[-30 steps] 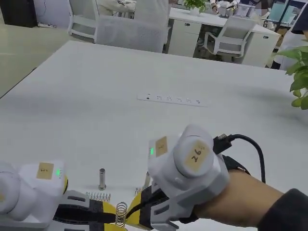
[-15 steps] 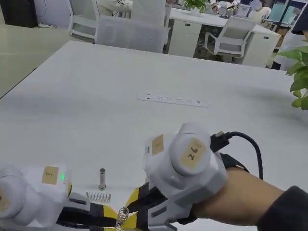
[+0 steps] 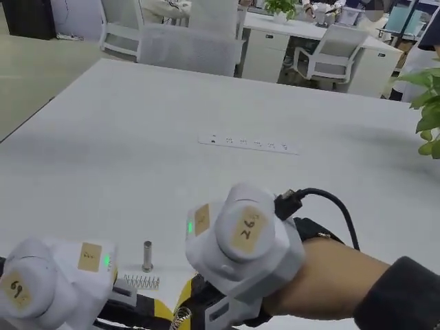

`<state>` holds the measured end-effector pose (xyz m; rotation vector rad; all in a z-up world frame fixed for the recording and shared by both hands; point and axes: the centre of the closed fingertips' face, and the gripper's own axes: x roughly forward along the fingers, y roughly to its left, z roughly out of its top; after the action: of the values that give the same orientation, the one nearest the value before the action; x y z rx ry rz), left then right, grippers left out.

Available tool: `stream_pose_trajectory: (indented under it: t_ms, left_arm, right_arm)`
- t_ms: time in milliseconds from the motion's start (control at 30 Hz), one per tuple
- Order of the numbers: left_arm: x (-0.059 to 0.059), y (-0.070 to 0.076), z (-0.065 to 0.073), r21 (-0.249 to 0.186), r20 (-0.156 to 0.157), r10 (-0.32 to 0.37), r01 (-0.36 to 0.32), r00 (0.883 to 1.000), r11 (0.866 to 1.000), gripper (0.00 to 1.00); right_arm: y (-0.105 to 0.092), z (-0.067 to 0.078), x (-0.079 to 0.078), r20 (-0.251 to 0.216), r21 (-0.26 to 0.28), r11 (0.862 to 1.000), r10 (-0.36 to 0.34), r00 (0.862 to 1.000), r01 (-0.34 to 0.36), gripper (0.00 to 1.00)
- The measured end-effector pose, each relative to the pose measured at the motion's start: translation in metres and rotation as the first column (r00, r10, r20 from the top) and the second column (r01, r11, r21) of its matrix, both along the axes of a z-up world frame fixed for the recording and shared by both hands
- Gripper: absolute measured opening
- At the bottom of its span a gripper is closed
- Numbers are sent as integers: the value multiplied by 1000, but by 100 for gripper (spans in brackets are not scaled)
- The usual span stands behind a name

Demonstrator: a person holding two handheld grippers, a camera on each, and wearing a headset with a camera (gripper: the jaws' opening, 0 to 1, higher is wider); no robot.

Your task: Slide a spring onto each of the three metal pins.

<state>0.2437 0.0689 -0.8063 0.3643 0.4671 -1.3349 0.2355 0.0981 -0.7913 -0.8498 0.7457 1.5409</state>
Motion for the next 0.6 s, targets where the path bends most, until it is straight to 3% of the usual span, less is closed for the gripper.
stream_pose_trajectory:
  t_ms: [600]
  left_arm:
    - [4,0,2,-11,-8,31,-31,999,999,3]
  right_arm:
    - [-2,-1,3,22,-14,1000,-2,1000,3,8]
